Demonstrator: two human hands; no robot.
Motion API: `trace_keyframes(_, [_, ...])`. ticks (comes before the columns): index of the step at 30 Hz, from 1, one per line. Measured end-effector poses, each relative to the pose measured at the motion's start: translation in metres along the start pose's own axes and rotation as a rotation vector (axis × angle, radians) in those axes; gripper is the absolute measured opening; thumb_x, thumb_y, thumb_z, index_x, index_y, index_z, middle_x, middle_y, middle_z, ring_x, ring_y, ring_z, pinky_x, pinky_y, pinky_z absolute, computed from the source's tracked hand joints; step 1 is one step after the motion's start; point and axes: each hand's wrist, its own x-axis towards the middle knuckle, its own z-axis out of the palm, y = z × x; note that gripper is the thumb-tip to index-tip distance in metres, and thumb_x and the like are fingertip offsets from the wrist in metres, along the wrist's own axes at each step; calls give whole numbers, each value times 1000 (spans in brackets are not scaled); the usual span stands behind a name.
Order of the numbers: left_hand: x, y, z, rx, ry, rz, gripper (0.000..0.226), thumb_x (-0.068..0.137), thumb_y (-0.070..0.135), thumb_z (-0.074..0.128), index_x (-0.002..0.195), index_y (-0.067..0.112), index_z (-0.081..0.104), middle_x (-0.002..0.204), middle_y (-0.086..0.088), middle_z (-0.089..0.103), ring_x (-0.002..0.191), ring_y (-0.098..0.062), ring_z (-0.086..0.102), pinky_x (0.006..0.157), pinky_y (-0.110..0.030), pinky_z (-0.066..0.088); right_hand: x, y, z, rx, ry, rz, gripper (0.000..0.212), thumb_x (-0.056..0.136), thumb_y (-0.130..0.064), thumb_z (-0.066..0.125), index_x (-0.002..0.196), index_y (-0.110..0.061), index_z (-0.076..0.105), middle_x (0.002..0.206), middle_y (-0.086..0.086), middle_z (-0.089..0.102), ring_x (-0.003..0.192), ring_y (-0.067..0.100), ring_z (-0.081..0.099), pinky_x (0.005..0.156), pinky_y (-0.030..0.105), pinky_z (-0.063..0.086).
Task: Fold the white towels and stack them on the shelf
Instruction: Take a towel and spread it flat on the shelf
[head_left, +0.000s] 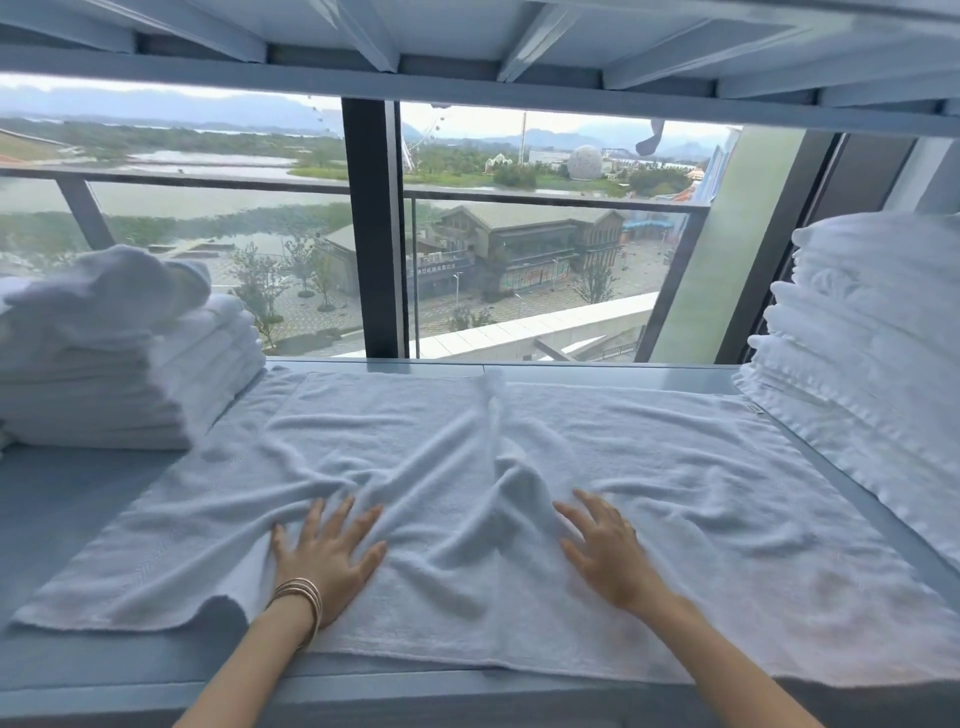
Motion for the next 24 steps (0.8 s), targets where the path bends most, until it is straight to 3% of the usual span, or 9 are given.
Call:
trace_keyframes(2, [-3,-12,-4,-10,-21,-32,76,72,75,-2,143,51,4,157,13,-5,144,-20,-7,109,-61,0,4,-7,0,73,53,-43,48,92,-34,42,139,-26,39,151,2,25,140,21,21,111,37,19])
trace_keyframes(4, [-9,-2,-9,-23,19,-56,59,87,60,24,143,41,26,156,5,13,145,-23,5,107,-64,9,11,-13,1,152,85,-79,43,93,-18,50,135,-21,45,148,2,32,136,20,29,110,34,26])
trace_keyframes(6, [-16,22,-12,-77,213,21,46,73,39,66,118,27,62,137,-5,50,131,-30,41,96,-69,32,21,-20,1,233,96,-114,40,91,-8,51,129,-18,52,142,2,40,130,19,40,106,27,32])
trace_keyframes(8, [-26,51,-13,-151,350,129,39,46,23,87,82,28,71,102,-1,69,98,-27,65,75,-55,52,33,-27,-1,248,109,-163,36,90,-3,51,122,-16,59,135,2,48,122,19,50,100,27,39])
trace_keyframes(11, [-51,99,-15,-223,422,230,28,47,39,81,67,32,63,79,11,63,72,-16,62,58,-33,51,52,-32,-9,159,102,-233,32,89,0,50,112,-15,66,128,0,55,114,19,56,91,30,45])
trace_keyframes(14, [-65,127,-2,-166,317,213,41,59,65,47,60,26,59,67,6,56,61,-18,55,49,-32,46,68,-30,-19,52,109,-310,31,88,1,50,103,-17,70,121,-4,60,106,20,60,73,31,47])
trace_keyframes(16, [-70,135,11,-122,260,168,52,55,71,49,60,21,58,65,1,53,57,-19,53,48,-32,46,77,-28,-24,-5,103,-373,33,87,3,50,102,-18,71,117,-5,62,104,21,59,67,28,43])
trace_keyframes(21, [-69,139,14,-162,206,35,61,32,67,77,65,19,59,66,2,54,53,-15,55,42,-27,45,98,-32,-20,-44,123,-572,43,78,12,54,102,-19,71,110,-1,67,104,25,57,76,39,51])
trace_keyframes(24, [-75,137,-4,-229,133,-74,44,66,56,72,88,19,59,87,2,60,78,-18,64,58,-32,50,108,-38,-12,-118,67,-683,41,82,2,60,114,-22,66,120,-3,63,119,21,49,88,42,46])
